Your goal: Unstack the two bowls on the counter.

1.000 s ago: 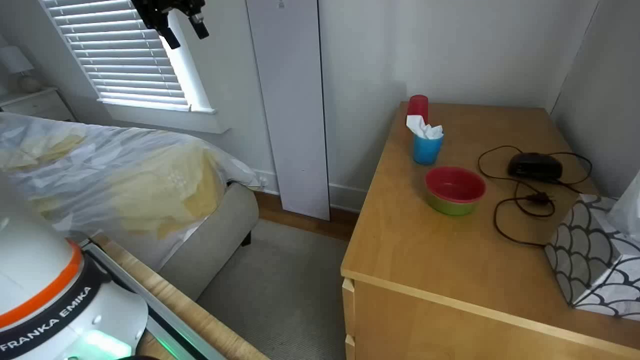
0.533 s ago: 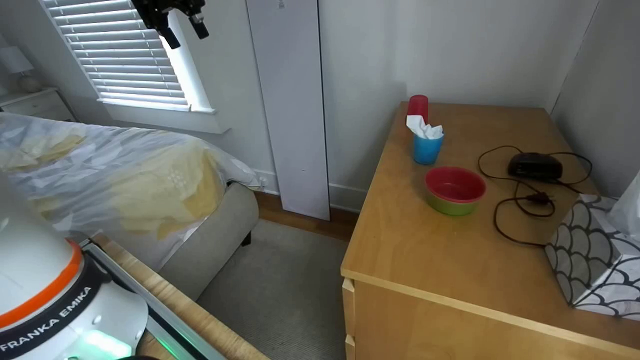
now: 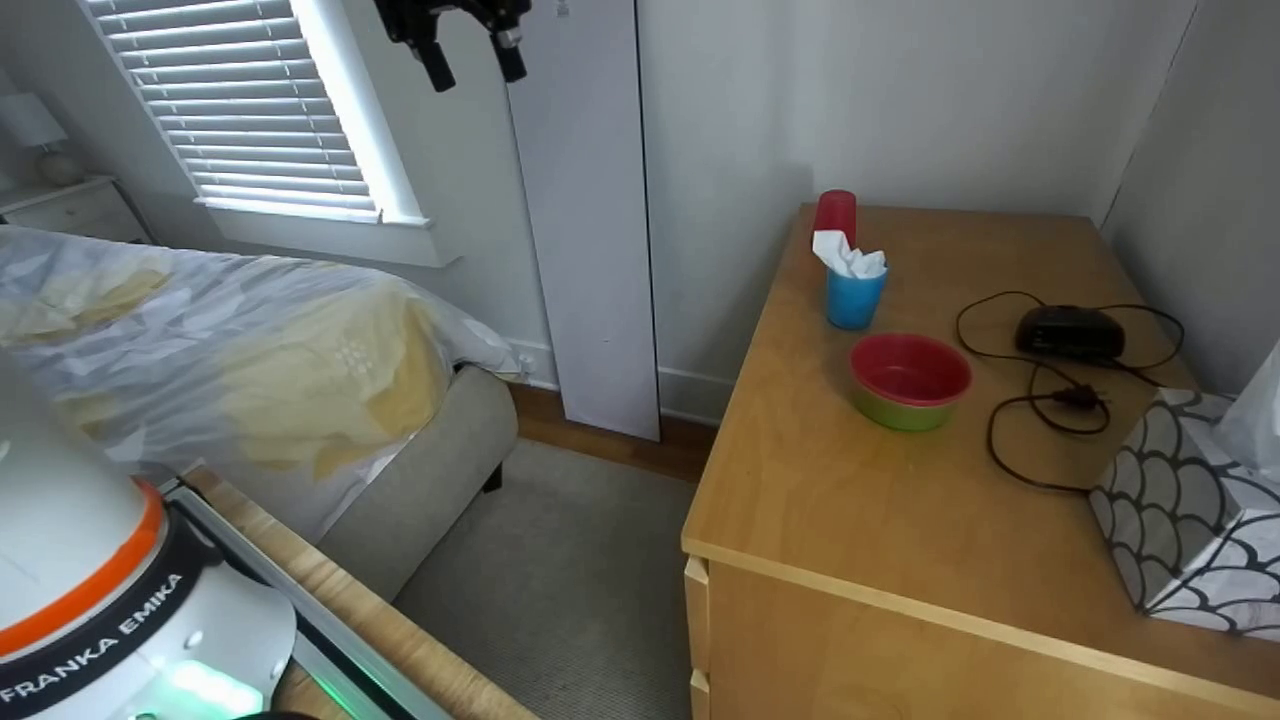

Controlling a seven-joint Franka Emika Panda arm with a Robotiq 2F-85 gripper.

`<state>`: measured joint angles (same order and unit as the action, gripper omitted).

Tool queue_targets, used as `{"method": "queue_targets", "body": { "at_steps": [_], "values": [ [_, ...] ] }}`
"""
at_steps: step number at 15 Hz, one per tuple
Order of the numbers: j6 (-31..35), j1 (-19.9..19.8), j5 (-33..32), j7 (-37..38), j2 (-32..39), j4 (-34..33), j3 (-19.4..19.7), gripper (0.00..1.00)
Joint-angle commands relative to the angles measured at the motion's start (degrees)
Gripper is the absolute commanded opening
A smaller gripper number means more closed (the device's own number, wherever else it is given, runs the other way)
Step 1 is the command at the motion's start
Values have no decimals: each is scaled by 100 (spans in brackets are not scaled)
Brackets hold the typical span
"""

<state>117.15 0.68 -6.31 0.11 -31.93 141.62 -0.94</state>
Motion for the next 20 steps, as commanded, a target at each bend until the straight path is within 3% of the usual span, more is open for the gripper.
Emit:
{"method": "queue_targets", "body": {
  "at_steps": [1, 5, 11, 12, 13, 20],
  "values": [
    [754, -282, -118, -922, 1, 387, 706, 100],
    [1582, -673, -72, -1800, 507, 472, 1473, 100],
    [1886, -1218, 27, -2500, 1445, 69, 2296, 100],
    [1664, -1297, 67, -2323, 1564, -58, 2289, 100],
    [1836, -1278, 22, -2339, 1222, 222, 2176, 100],
    [1763, -1315, 149, -2476, 1926, -227, 2281, 100]
  ]
}}
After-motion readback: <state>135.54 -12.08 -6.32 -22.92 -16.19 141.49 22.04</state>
